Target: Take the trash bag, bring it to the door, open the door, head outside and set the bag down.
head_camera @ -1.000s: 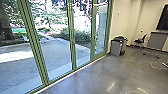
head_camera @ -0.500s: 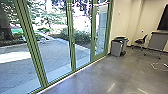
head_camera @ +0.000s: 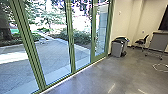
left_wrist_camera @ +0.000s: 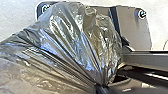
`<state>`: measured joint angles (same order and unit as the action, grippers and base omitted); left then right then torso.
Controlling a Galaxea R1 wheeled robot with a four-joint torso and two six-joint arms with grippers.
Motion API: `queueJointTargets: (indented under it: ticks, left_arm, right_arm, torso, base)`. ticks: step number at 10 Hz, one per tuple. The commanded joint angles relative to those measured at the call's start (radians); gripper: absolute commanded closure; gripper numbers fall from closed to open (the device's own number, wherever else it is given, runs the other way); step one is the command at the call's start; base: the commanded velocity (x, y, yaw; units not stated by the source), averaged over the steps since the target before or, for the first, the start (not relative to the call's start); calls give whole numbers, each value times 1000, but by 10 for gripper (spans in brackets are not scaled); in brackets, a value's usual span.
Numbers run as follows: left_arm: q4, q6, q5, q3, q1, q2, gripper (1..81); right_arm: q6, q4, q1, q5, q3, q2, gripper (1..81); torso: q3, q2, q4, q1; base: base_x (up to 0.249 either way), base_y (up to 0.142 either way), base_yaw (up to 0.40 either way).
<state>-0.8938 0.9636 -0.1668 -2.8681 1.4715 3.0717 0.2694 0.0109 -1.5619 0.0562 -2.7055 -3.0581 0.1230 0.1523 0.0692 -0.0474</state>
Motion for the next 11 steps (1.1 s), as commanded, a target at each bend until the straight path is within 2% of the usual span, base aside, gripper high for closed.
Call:
queueJointTargets:
  ticks: [1, 5, 11]
  left_arm:
    - [-4, 1, -5, 0, -41, 3, 811]
    - [-8, -2, 90, -2, -40, 7, 811]
    - [-7, -3, 93, -4, -41, 12, 811]
  right_arm:
    - [-4, -6, 42, -56, 4, -4, 10]
    - [-6, -29, 22, -62, -6, -4, 10]
    - [-4, -38, 15, -59, -6, -7, 10]
  torso:
    - [0, 0, 0, 0]
    - [0, 0, 0, 0]
    - [0, 0, 0, 1]
  base:
    - [141, 0, 0]
    - [144, -15, 0]
    - [150, -73, 0]
